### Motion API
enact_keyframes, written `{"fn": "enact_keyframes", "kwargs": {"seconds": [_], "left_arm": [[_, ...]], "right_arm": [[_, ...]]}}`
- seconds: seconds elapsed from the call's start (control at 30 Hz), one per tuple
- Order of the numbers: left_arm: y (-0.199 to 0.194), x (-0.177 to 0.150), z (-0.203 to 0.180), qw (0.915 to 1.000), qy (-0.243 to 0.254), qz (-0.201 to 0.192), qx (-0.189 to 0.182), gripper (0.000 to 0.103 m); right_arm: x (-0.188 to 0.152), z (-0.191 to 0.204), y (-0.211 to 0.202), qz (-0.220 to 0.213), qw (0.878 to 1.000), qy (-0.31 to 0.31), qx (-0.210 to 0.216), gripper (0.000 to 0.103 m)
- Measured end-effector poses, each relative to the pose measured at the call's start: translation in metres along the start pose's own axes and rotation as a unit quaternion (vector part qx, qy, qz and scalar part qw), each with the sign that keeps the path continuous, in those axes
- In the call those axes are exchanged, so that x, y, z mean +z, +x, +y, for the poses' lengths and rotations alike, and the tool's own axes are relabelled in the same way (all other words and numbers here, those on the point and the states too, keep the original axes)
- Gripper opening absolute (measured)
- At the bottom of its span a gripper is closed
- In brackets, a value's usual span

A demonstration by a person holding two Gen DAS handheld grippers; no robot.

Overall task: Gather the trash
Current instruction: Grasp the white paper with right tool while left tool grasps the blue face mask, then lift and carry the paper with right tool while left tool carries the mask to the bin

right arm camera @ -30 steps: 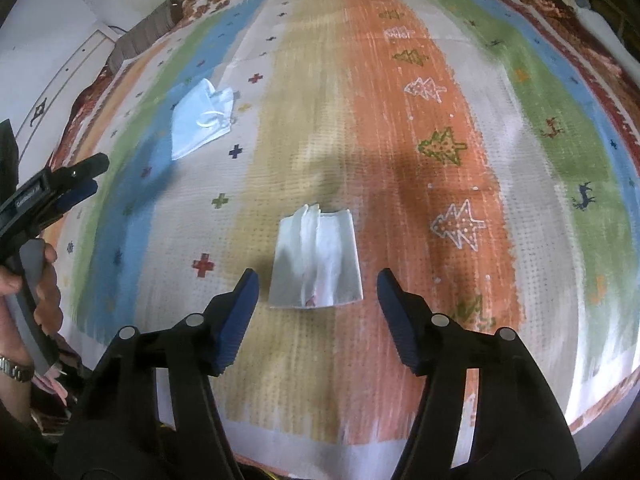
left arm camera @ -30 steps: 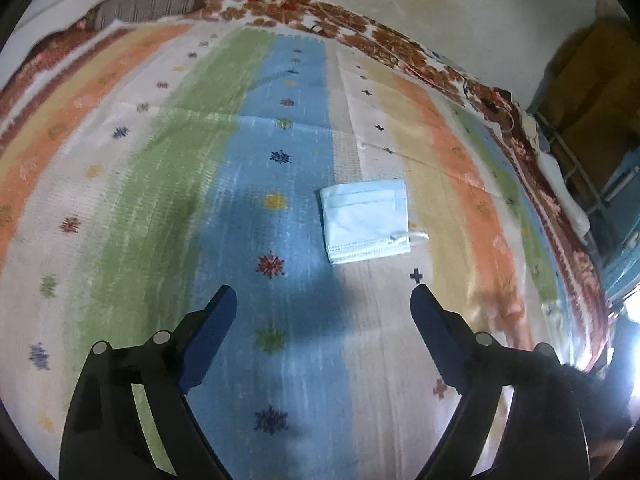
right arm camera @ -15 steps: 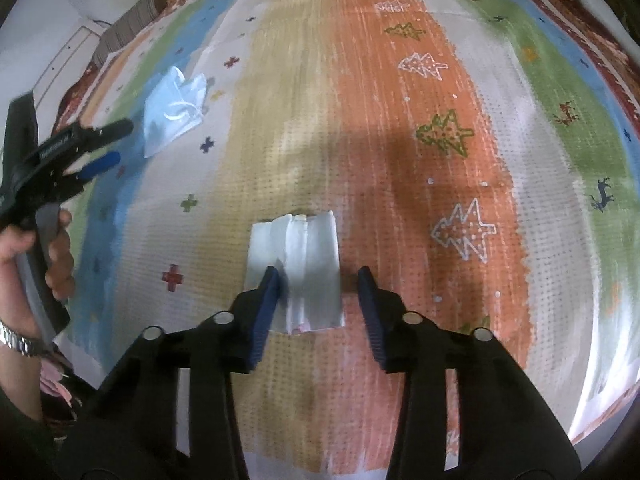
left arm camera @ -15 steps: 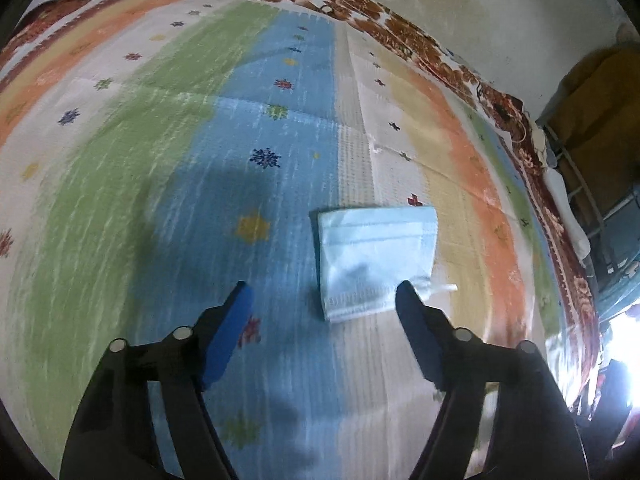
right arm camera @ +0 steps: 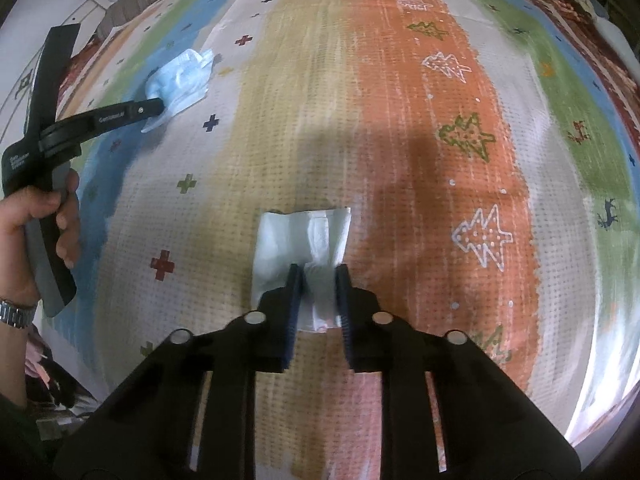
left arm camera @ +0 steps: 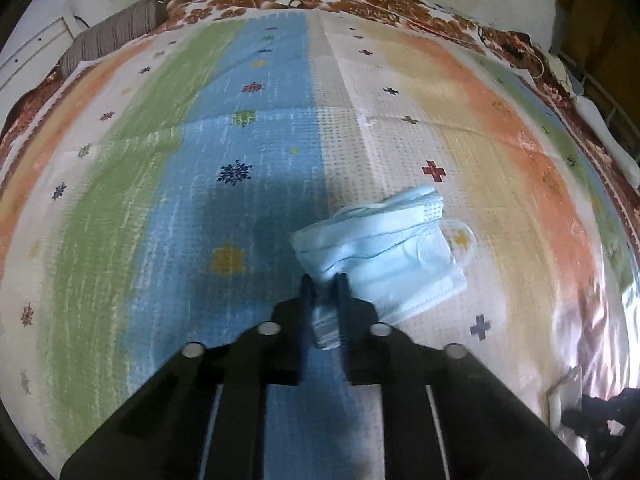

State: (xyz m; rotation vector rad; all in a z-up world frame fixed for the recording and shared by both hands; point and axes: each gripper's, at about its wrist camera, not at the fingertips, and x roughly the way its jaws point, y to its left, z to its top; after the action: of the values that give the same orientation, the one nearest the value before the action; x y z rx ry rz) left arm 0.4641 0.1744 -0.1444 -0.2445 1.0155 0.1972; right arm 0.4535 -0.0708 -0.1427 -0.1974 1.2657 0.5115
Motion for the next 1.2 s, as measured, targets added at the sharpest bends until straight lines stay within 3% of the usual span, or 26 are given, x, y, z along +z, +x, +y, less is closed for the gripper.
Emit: {"fn": "enact_keyframes", "kwargs": {"seconds": [0.17, 0.27, 0.43, 0.87, 1.2], "left_arm": [[-0.027, -0.004, 0.01, 0.9994, -0.032, -0.004, -0.015, 0.006], [-0.058, -0.007, -0.002, 0.9995, -0.023, -0.015, -0.018, 0.006], [-0.106, -0.016, -0.025, 0.9996, 0.0, -0.019, -0.02, 0.005], [-0.19, -0.072, -0.019, 0.9965, -0.053, -0.046, -0.047, 0.005], [-0.241, -0.103, -0.034, 0.9944, -0.047, -0.065, -0.069, 0.004]], "right_arm": [[0.003, 0.01, -0.019, -0.014, 0.999, -0.029, -0.01, 0.008], [0.005, 0.026, -0.056, -0.063, 0.995, -0.073, -0.032, 0.008], [-0.003, 0.036, -0.094, -0.093, 0.993, -0.07, -0.002, 0.008], [-0.044, 0.05, -0.145, -0.132, 0.99, -0.057, 0.01, 0.008], [-0.087, 0.062, -0.177, -0.155, 0.985, -0.072, 0.025, 0.008]]}}
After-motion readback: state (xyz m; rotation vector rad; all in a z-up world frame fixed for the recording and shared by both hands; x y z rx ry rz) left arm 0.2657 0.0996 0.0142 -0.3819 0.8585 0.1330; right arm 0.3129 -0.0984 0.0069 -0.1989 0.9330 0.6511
